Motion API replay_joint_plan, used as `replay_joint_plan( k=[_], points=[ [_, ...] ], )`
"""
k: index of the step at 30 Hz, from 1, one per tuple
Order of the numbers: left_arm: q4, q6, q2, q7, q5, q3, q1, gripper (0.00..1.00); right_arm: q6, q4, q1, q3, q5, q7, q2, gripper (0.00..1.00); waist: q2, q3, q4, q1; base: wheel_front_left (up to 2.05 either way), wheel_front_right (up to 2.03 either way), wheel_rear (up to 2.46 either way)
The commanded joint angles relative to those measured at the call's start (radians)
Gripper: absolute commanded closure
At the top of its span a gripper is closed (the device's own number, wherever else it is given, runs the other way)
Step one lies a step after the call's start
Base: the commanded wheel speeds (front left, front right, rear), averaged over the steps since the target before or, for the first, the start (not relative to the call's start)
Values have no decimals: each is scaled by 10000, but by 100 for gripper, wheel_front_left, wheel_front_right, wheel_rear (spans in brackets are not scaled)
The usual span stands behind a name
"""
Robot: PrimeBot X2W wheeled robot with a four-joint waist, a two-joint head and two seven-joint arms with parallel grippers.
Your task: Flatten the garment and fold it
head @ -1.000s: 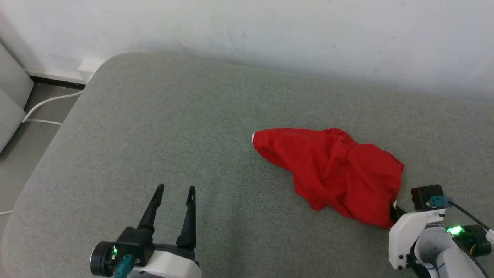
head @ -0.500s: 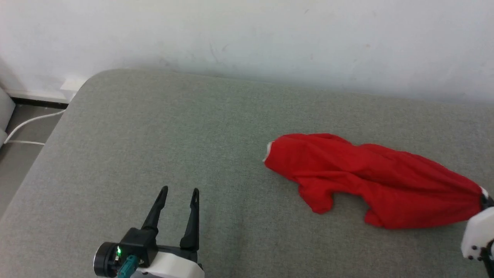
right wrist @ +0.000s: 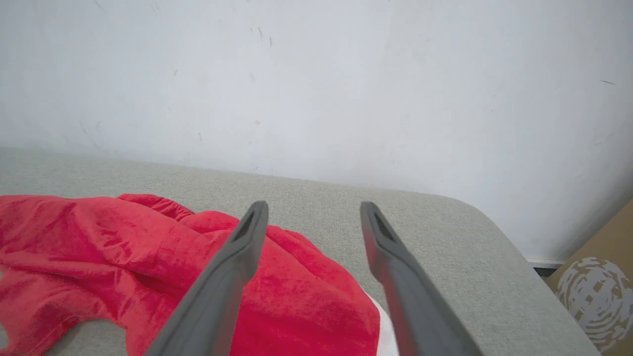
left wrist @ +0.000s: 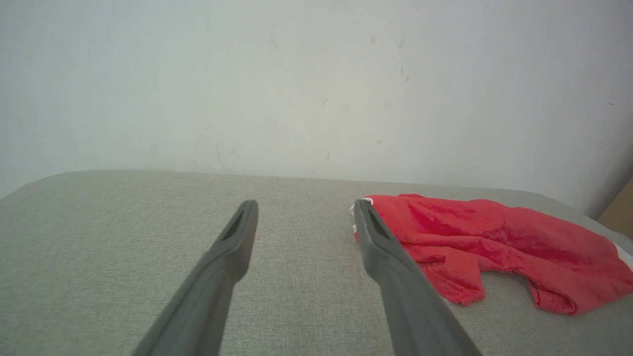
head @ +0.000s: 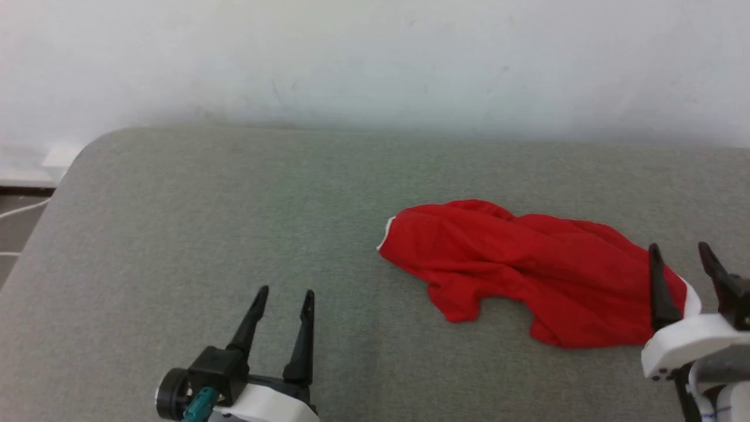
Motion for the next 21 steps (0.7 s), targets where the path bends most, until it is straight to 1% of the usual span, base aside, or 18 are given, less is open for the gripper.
replay_joint_plan(
  k=[1,5,9,13,14,18,21],
  points=[
    [201,-103,-45,-45,-197,-108,-229,0,-21,-383,406,198,221,-319,116,0,0,-34,-451,0,0,0,0],
    [1082,-265,-49,149,-466,-565,-595,0,-21,-1321,1037,664,596,-875,283,0,0,165,-981,0,0,0,0],
    [1944,-385,-51,1200,-709,-921,-1539,0,-21,-1785,1334,1098,637,-982,339,0,0,526,-1520,0,0,0,0],
    [2694,-374,-52,2441,-1095,-967,-2851,0,-21,-1914,1322,1395,549,-972,351,0,0,925,-1958,0,0,0,0],
    [2898,-327,-48,2778,-1118,-960,-3207,0,-21,-1932,1294,1424,542,-982,353,0,0,1018,-2042,0,0,0,0],
    [3772,103,149,4204,-885,-895,-4488,0,-21,-1890,1196,1547,615,-964,356,0,0,1378,-2406,0,0,0,0],
    [4299,375,335,4795,-687,-856,-5224,0,-21,-1789,1120,1648,674,-1047,357,0,0,1628,-2617,0,0,0,0]
  ],
)
